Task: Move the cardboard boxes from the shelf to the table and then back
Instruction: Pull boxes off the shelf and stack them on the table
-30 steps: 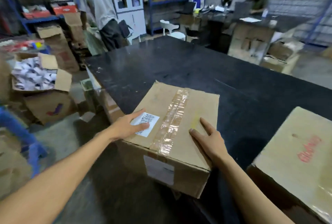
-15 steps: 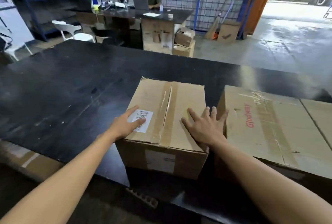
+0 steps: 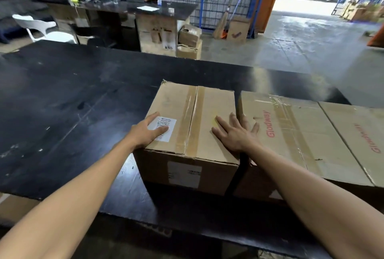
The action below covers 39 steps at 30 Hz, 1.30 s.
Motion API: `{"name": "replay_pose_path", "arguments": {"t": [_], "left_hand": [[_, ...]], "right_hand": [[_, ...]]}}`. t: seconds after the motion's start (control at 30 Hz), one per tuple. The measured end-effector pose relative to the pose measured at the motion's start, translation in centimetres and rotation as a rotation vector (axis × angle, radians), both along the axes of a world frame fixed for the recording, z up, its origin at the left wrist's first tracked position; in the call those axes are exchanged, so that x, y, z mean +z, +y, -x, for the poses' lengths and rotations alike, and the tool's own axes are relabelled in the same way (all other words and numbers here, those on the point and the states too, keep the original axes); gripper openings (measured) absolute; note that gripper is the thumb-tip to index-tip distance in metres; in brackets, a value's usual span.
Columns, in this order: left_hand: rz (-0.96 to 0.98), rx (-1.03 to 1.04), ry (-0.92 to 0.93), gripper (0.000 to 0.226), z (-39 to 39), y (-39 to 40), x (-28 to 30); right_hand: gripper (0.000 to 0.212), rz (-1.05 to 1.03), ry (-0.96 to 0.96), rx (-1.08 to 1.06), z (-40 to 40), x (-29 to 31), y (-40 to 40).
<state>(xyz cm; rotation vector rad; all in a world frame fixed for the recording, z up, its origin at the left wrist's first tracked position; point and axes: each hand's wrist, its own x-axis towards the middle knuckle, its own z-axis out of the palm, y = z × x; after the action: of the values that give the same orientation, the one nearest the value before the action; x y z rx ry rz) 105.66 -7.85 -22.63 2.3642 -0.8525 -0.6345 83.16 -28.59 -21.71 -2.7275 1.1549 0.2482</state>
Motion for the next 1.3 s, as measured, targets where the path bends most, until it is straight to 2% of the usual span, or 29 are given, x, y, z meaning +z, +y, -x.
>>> {"name": "replay_pose_path", "arguments": {"t": [0.67, 0.8, 0.9, 1.03, 1.3], "left_hand": [[0.054, -0.001, 0.016, 0.077, 1.8, -1.6, 0.2], [-0.052, 0.045, -0.132, 0.080, 2.0, -1.4, -0.3], [-0.011, 0.095, -0.197, 0.073, 2.9, -0.7, -0.1], [0.092, 0.271, -0.204, 0.068, 4.4, 3.3, -0.1], [-0.075, 0.797, -0.230, 0.057, 12.5, 17.7, -1.6]], "right_hand": [[0.070, 0.093, -0.097, 0.041, 1.0, -1.1, -0.8], [0.070, 0.041, -0.030, 0.011, 0.0, 0.0, -1.0], [0.068, 0.002, -0.042, 0.006, -1.6, 1.3, -0.5], [0.060, -0.028, -0.145, 0.240, -5.5, 1.8, 2.9], [0.053, -0.083, -0.223, 0.774, -10.4, 0.9, 15.9]]}}
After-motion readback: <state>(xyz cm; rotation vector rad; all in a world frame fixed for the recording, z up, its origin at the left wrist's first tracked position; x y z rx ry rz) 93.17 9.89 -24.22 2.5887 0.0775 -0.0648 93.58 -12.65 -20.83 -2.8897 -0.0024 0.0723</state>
